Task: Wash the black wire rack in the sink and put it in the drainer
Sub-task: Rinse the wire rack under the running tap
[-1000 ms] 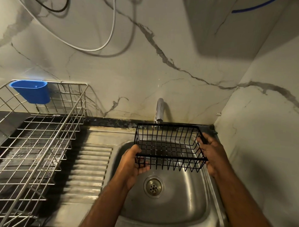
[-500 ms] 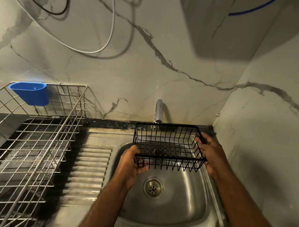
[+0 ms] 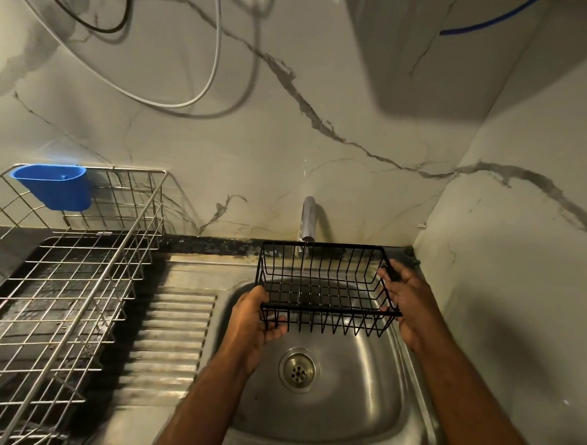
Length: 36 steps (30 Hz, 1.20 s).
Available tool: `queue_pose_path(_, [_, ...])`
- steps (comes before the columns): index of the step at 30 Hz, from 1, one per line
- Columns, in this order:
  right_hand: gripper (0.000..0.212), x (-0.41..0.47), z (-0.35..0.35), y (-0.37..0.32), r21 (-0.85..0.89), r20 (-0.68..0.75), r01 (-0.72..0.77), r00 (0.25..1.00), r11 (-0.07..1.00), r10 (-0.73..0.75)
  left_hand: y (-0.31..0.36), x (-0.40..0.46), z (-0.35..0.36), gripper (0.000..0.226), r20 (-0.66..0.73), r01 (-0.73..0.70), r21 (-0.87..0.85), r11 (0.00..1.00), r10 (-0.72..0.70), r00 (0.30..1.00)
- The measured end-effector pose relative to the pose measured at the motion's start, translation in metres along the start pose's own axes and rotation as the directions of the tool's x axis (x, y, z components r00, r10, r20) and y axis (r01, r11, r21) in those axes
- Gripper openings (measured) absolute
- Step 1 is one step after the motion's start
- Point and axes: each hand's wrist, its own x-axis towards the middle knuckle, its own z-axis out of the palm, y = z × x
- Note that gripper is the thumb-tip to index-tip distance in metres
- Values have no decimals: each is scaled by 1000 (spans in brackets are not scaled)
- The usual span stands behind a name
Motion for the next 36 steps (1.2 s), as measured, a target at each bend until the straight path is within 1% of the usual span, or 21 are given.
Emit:
queue_pose_path(4, [53, -4, 1, -2, -3, 9, -2, 1000, 1000, 2, -1, 0, -1, 15, -31, -3, -13, 1000, 3, 1000])
queue_pose_path(12, [56, -9, 5, -1, -50, 26, -3, 1000, 999, 4, 2, -2, -5, 18, -61, -14, -45, 999, 11, 998])
queue_pose_path(16, [56, -12, 7, 0, -46, 22, 6, 1000, 999, -5, 2, -3, -6, 18, -67, -23, -48, 999, 20, 998])
queue_pose_path(24, [53, -8, 6, 1, -72, 24, 6, 1000, 997, -5, 0, 2, -11, 17, -47, -11, -42, 999, 9, 999])
queue_pose_path(28, [47, -7, 4, 3, -67, 16, 17, 1000, 998, -16, 0, 3, -9, 16, -45, -18, -45, 999, 16, 999])
queue_pose_path(32, [40, -3, 4, 5, -49, 25, 26, 999, 998, -25, -2, 7, -10, 15, -52, 2, -62, 998, -6, 999])
queue_pose_path(36, [39, -2, 3, 7, -49, 29, 37, 999, 998, -35, -3, 9, -11, 14, -56, 10, -69, 998, -14, 998])
